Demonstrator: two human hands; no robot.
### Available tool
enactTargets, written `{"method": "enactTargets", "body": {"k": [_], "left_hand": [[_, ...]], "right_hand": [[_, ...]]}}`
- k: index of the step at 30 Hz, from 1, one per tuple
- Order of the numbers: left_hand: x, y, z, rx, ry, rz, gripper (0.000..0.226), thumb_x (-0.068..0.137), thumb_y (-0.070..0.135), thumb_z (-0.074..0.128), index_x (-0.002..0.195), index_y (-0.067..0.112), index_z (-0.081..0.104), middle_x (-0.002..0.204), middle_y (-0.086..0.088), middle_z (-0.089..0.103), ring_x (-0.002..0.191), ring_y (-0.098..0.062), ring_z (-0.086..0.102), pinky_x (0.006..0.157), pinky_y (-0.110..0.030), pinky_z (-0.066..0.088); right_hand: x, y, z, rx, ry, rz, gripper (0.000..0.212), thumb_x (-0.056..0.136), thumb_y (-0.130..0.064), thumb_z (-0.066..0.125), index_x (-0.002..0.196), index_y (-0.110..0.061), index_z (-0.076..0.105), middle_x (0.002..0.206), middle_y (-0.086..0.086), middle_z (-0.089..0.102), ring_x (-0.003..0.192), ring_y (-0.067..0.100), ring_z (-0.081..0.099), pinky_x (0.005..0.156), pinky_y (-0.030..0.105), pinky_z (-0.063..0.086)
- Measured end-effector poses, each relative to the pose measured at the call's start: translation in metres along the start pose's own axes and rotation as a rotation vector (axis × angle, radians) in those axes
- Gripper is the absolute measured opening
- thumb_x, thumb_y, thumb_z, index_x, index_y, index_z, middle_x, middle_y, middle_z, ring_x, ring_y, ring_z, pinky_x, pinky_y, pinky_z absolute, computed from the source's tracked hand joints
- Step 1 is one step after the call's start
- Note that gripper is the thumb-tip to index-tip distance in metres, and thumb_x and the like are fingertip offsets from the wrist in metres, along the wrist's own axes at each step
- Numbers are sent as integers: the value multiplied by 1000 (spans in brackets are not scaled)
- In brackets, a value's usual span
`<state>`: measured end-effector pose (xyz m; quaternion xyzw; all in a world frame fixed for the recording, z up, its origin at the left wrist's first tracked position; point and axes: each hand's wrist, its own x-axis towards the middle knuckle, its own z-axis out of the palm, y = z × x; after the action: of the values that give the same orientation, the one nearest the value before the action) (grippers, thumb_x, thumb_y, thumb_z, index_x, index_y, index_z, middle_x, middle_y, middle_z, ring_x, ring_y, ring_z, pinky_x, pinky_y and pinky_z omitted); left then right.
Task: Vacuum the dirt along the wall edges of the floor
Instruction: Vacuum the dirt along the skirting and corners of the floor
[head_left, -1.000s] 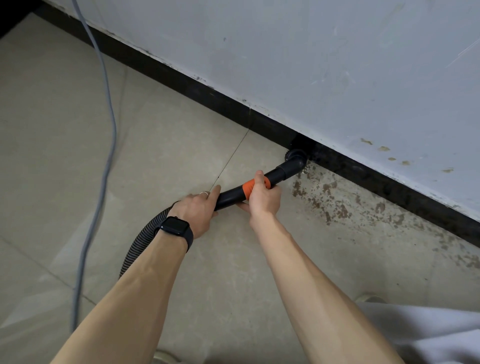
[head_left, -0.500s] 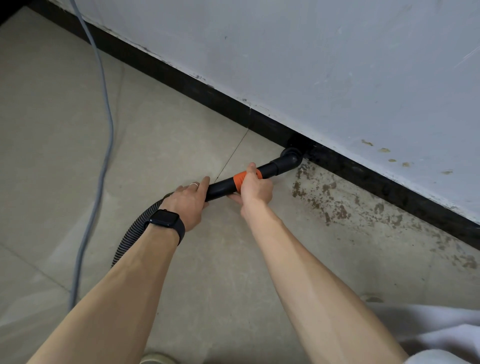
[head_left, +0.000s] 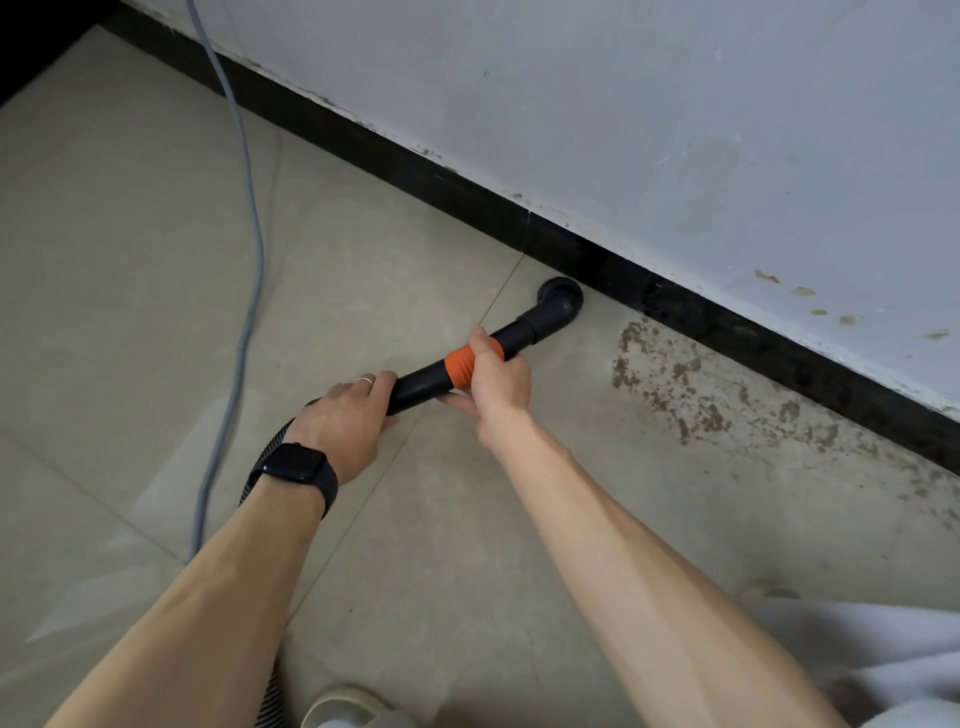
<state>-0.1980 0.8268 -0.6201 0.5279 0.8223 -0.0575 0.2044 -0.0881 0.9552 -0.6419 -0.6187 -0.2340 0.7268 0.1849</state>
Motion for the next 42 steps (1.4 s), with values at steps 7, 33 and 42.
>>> {"method": "enactTargets", "body": {"k": [7,33,42], "left_hand": [[-53,-37,18,48,-9,43,30,97,28,51,125,19,44,110,0,58,97,-24,55,72,-39,49],[-41,-5,12,52,-64,-62,30,92,39,49,115,21,42,102,1,59,85,-26,64,59,-31,38],[-50,63,-29,48,-434,105,33,85,45,55,112,26,52,107,-5,64,99,-30,63,72,-32,45]], "right_hand": [[-36,68,-1,63,6,82,35,98,-33,69,116,-6,55,118,16,63,101,31,71,67,46,65],[-21,28,3,-168,5,52,35,94,-37,72,109,-13,53,112,12,63,89,29,72,64,51,65],[-84,45,-72,68,233,132,33,98,-35,66,118,-11,57,115,15,64,102,34,68,55,39,60]]}}
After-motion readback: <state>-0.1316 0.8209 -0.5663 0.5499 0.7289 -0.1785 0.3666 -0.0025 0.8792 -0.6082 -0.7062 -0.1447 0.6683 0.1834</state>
